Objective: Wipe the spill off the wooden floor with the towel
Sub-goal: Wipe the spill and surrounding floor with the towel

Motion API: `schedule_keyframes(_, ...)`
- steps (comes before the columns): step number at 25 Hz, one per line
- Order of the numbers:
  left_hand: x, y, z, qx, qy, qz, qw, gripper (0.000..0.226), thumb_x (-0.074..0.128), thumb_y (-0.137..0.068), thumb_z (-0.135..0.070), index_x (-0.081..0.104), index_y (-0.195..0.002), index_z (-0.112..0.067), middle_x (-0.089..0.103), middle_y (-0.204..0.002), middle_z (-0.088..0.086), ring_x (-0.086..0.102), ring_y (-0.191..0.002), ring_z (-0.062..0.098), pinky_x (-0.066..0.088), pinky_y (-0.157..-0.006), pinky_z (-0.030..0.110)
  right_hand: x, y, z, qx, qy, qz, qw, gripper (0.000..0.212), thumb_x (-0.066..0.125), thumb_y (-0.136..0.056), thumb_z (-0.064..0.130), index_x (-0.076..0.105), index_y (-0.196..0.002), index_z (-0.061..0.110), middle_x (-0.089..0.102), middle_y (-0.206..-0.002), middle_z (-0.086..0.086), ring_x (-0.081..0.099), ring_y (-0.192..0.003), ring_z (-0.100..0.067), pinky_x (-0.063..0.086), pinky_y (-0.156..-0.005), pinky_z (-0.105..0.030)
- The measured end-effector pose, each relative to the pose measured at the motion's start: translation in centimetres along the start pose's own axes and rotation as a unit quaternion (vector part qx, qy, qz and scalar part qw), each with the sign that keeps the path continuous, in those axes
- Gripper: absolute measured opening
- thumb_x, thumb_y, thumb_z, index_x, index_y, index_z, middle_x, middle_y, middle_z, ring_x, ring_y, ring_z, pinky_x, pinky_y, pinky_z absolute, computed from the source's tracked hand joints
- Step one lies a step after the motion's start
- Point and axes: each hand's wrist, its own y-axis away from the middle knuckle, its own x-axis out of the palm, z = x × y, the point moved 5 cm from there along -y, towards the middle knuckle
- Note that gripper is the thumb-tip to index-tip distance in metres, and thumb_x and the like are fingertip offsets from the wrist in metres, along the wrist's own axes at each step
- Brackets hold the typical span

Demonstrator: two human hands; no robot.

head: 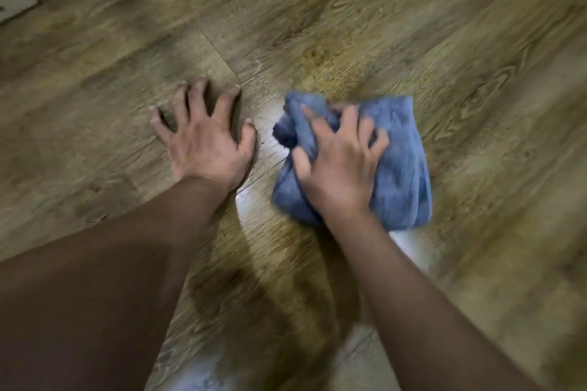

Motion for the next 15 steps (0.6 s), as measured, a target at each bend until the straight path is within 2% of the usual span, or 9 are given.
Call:
schedule_keyframes(4,-0.2,0.1,0.0,0.002,0.008,-0.005,1.000,0.056,0.042,-0.091,-0.058,0.048,-0.143,-0.039,0.034,-0.160,0.006,0.018,-0.152,0.029,0.009,-0.118,0.065,-0.1,13.7,2.2,-0.025,-0.015,0.059,0.998,0.068,0.053,-0.070,0.055,0.055,-0.136,0.040,0.049,-0.135,-0.006,0.044,-0.122,-0.035,0.027,-0.102,-0.056)
schedule_keyframes(6,-0.1,0.1,0.1,0.003,0.009,-0.004,1.000,0.056,0.042,-0.091,-0.057,0.049,-0.143,-0.039,0.034,-0.160,0.005,0.018,-0.152,0.028,0.008,-0.118,0.065,0.1,16.0,2.3,-0.041,-0.010,0.080,0.996,0.068,0.053,-0.067,0.056,0.058,-0.133,0.041,0.047,-0.133,-0.004,0.044,-0.122,-0.035,0.026,-0.100,-0.057)
schedule_keyframes(10,-0.2,0.0,0.2,0.001,0.019,0.005,1.000,0.054,0.043,-0.092,-0.050,0.049,-0.145,-0.039,0.033,-0.162,0.004,0.017,-0.153,0.027,0.006,-0.119,0.065,-0.2,12.3,2.2,-0.056,-0.014,0.066,0.996,0.065,0.052,-0.070,0.058,0.059,-0.132,0.039,0.047,-0.128,-0.005,0.043,-0.116,-0.034,0.027,-0.098,-0.056)
schedule_keyframes(15,-0.4,0.2,0.0,-0.003,0.023,0.008,1.000,0.054,0.048,-0.092,-0.040,0.050,-0.146,-0.038,0.033,-0.162,0.003,0.017,-0.153,0.028,0.005,-0.120,0.064,0.5,-0.1,2.0,0.030,-0.002,0.027,0.999,0.060,0.051,-0.078,0.059,0.057,-0.134,0.040,0.050,-0.129,-0.007,0.042,-0.114,-0.033,0.027,-0.102,-0.054)
